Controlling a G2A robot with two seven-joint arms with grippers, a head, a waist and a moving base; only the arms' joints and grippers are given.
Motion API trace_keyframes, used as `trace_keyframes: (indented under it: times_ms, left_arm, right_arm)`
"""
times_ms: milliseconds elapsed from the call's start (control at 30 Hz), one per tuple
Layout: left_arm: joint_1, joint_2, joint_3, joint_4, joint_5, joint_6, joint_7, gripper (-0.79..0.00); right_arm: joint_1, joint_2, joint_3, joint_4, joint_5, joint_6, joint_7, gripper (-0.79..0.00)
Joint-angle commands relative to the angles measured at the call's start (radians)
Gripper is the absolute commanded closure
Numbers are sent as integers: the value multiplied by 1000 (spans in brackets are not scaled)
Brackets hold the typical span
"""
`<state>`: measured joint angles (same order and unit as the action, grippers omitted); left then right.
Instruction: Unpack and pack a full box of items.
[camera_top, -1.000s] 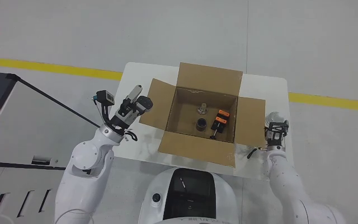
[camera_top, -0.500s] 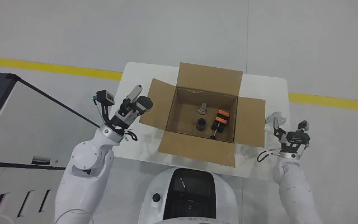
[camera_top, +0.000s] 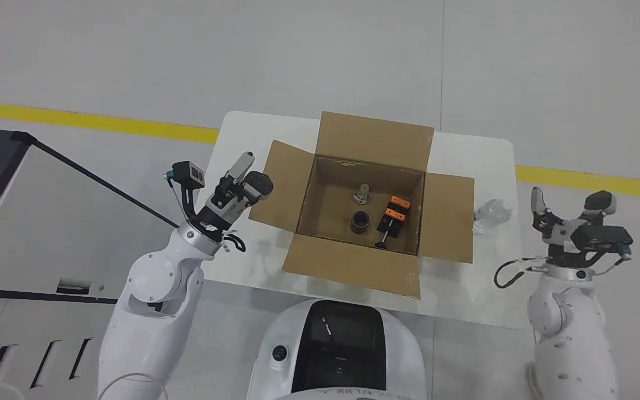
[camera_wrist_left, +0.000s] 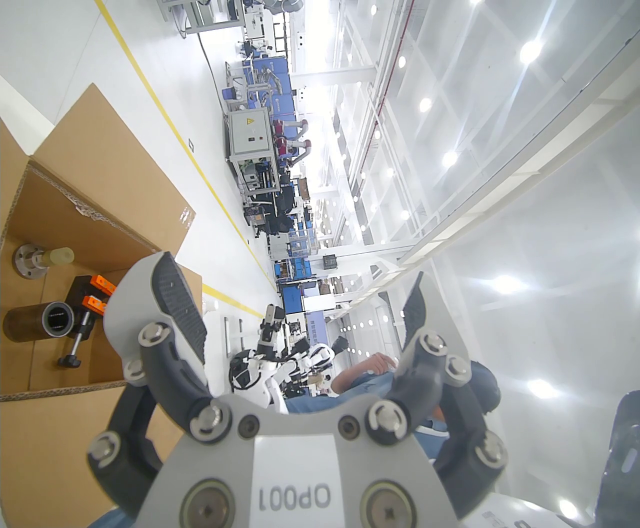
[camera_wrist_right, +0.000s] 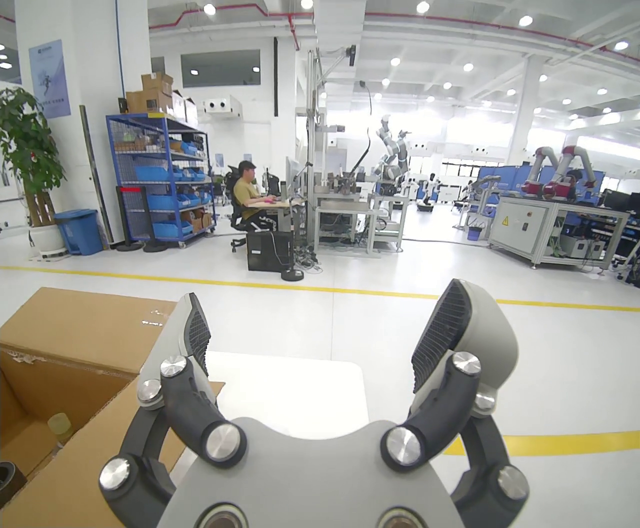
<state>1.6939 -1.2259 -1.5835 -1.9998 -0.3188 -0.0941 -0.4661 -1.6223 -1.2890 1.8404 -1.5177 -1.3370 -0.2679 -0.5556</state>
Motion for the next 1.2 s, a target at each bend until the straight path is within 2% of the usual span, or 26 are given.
trace_keyframes:
  times_ms: [0,200,367,467,533,1067,1167]
  left_arm:
    - [0,0,0,0,0,0,0,-785]
    - [0,0,0,0,0,0,0,-785]
    - [0,0,0,0,0,0,0,-785]
    - [0,0,0,0,0,0,0,-785]
    - [0,0,0,0,0,0,0,-785]
    - [0,0,0,0,0,0,0,-785]
    - [0,0,0,0,0,0,0,-785]
  right_arm:
    - [3,3,-2,-80,22,-47,128,-785]
    - [94,11,-43,-123,108,-146,384,-785]
    - [111,17,-65,-134,175,-240,477,-785]
    - [72,22,-52,-181,166,-277,482,-785]
    - [50,24,-28,-204,94,-226,437,-785]
    - [50,24,-28,-204,94,-226,437,-785]
    - [67,26,-87,-245,120,-298,510,-785]
